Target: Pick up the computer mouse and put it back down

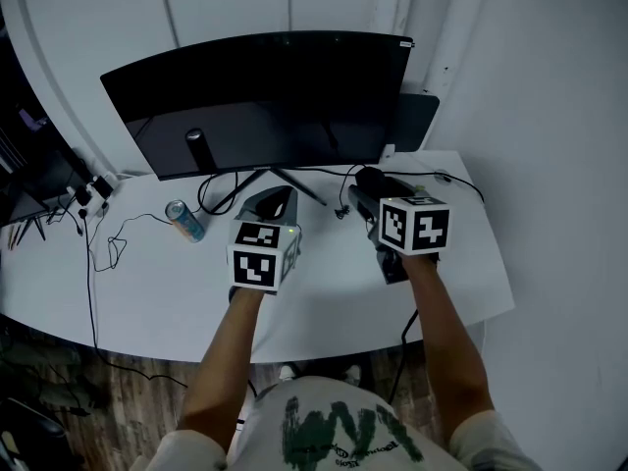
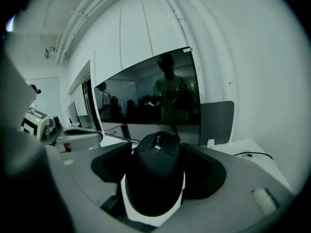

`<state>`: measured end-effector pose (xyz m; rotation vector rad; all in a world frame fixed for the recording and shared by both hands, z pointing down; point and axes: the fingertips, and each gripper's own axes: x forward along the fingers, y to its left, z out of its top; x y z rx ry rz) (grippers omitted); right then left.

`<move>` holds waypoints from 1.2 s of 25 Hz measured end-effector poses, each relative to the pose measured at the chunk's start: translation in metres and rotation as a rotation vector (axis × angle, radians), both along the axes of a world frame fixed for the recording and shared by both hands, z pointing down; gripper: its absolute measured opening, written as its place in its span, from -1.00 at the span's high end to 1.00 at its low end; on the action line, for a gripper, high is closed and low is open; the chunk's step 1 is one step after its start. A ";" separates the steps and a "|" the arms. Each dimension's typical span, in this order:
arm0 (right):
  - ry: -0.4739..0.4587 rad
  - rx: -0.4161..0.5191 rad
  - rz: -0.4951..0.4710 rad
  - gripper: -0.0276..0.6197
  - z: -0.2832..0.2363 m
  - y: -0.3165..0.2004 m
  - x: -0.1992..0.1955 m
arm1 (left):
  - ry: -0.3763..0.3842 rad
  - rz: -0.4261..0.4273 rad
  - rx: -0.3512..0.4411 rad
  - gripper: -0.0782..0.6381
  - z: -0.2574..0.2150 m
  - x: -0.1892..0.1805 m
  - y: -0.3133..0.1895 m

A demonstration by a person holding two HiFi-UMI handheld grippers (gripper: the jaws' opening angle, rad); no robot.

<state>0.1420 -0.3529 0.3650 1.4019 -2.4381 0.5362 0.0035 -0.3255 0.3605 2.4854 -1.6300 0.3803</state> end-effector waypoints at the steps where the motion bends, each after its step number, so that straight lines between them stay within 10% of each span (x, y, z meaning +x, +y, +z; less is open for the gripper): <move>1: 0.000 -0.003 -0.002 -0.08 0.002 0.001 -0.002 | 0.000 -0.003 -0.002 0.78 0.001 -0.002 0.001; 30: -0.012 -0.211 -0.024 -0.08 0.117 0.028 -0.104 | 0.026 -0.077 -0.137 0.78 0.072 -0.087 0.043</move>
